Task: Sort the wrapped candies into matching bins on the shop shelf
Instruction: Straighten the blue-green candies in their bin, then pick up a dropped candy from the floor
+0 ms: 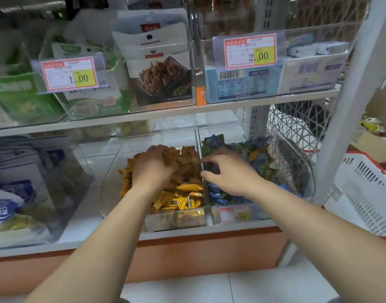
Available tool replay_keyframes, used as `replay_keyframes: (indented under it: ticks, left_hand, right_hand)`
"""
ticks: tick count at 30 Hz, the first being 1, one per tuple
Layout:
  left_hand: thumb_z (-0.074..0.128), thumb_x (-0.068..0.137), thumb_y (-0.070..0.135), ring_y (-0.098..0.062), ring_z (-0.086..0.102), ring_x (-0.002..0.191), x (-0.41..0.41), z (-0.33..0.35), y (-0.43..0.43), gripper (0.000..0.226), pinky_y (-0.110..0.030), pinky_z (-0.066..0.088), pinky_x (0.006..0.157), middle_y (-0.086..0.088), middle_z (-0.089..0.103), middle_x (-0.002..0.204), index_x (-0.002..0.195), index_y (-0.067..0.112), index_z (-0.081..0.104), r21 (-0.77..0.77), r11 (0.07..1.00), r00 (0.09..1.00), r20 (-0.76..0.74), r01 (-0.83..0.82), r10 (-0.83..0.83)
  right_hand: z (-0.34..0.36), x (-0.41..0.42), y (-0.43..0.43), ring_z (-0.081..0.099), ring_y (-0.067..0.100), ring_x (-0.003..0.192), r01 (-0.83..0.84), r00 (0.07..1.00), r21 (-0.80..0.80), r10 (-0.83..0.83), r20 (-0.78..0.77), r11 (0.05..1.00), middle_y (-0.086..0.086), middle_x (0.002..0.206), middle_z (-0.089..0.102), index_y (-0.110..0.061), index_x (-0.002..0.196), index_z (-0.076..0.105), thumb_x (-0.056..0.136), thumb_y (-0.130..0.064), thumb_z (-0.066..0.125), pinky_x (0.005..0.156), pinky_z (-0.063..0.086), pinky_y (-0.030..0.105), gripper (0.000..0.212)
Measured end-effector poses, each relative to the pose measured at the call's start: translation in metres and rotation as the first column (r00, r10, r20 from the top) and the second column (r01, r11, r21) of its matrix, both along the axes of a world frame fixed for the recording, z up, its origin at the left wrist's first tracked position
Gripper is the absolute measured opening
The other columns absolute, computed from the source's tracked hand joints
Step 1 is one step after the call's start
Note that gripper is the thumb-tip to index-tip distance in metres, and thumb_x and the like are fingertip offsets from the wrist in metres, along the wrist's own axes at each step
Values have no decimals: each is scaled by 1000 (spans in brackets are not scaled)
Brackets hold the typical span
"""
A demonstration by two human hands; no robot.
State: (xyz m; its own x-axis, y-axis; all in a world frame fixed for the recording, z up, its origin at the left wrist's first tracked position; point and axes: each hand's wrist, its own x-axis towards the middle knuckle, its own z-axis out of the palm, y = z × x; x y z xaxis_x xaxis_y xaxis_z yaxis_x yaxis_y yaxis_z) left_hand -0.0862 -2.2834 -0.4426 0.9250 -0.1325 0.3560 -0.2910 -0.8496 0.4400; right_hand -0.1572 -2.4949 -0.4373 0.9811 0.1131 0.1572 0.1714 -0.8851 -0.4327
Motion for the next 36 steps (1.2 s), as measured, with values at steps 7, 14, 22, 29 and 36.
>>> replay_keyframes:
  ticks: [7, 14, 22, 29, 36]
  left_hand:
    - [57, 93, 42, -29, 58, 117, -4, 10, 17, 41, -39, 50, 90, -6, 62, 132, 130, 25, 61, -11, 1000, 999, 22, -26, 27]
    - [55, 92, 43, 0, 62, 82, -113, 19, -4, 20, -26, 51, 73, 19, 69, 88, 98, 32, 70, -13, 910, 909, -32, 415, -415]
    - [50, 94, 52, -22, 58, 112, -181, -140, 9, 39, -35, 48, 87, 2, 65, 124, 126, 31, 59, 327, 650, 587, -776, 686, -230]
    - [49, 96, 42, -25, 49, 127, -209, -290, 12, 52, -39, 43, 101, -6, 53, 139, 142, 19, 43, 246, 782, 459, -887, 572, -57]
    - [44, 99, 39, -29, 49, 129, -232, -344, -6, 46, -41, 42, 105, -10, 52, 141, 140, 16, 46, 189, 736, 359, -930, 650, -79]
  right_hand:
    - [1, -28, -12, 51, 26, 124, 30, 1000, -113, -30, 1, 993, 2, 139, 53, -33, 141, 51, 93, -55, 53, 94, 49, 38, 53]
    - [10, -92, -21, 56, 9, 99, -10, 998, -61, 13, 64, 998, -14, 105, 54, -29, 118, 68, 93, -40, 62, 82, 48, 33, 28]
    - [-114, -147, -1, 57, 0, 78, -179, 913, -36, 152, -378, 983, -15, 89, 62, -27, 100, 71, 87, -33, 65, 73, 43, 25, 16]
    - [-286, -170, -21, 56, 25, 116, -8, 640, -103, -74, -765, 995, 7, 129, 59, -18, 135, 55, 90, -31, 64, 96, 45, 33, 47]
    - [-394, -233, -2, 54, 35, 104, 97, 569, -149, -178, -803, 984, 11, 124, 42, -25, 116, 52, 91, -36, 60, 86, 48, 39, 29]
